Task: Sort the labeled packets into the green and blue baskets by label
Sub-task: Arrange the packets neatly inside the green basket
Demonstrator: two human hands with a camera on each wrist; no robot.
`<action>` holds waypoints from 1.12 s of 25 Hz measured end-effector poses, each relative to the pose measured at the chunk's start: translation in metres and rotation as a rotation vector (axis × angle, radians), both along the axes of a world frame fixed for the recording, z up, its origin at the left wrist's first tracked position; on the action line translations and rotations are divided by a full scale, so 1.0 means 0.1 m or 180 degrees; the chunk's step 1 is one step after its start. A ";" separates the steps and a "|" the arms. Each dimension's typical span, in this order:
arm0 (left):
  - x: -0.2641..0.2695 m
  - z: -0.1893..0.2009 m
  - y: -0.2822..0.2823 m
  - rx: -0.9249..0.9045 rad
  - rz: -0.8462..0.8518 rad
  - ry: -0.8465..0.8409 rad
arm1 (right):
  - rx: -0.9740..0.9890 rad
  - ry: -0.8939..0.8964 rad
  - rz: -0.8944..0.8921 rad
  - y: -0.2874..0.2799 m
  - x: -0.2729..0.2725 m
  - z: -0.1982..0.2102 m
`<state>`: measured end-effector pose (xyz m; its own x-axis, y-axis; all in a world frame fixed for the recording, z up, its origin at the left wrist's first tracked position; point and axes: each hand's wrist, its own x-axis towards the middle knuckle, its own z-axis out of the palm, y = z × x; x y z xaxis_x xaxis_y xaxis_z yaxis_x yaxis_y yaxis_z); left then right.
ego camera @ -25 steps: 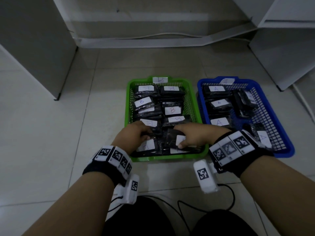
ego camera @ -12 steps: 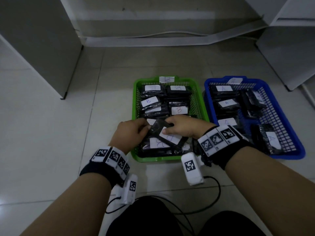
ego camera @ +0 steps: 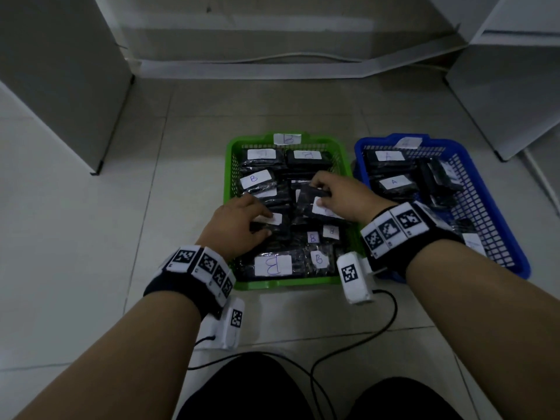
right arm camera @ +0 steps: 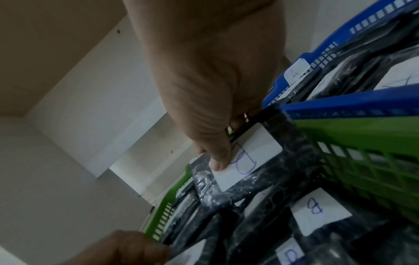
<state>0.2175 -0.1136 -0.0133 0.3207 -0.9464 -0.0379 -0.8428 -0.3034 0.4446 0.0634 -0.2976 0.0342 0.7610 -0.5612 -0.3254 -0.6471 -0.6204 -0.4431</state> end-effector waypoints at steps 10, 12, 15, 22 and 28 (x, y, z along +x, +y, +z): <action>0.00 -0.12 -0.09 0.0440 -0.0202 -0.0003 | -0.0623 -0.0365 0.0167 0.04 -0.12 -0.33; -0.07 -0.07 -0.14 0.0319 -0.0223 -0.0141 | -0.0408 -0.0250 0.0070 0.04 -0.20 -0.29; -0.20 0.01 -0.23 0.0087 -0.0791 0.0250 | -0.0573 0.0907 0.1022 0.07 -0.31 -0.30; -0.34 0.01 -0.26 0.0644 -0.1205 0.0676 | -0.1207 0.1038 0.1630 0.21 -0.37 -0.29; -0.34 0.01 -0.28 0.0888 -0.1149 0.0714 | -0.0909 0.0167 0.0974 0.20 -0.50 -0.25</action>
<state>0.1837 -0.1413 -0.0120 -0.0699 -0.9394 -0.3355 -0.8089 -0.1435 0.5702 0.0139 -0.2775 0.0088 0.8931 -0.3852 -0.2323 -0.4310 -0.8806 -0.1971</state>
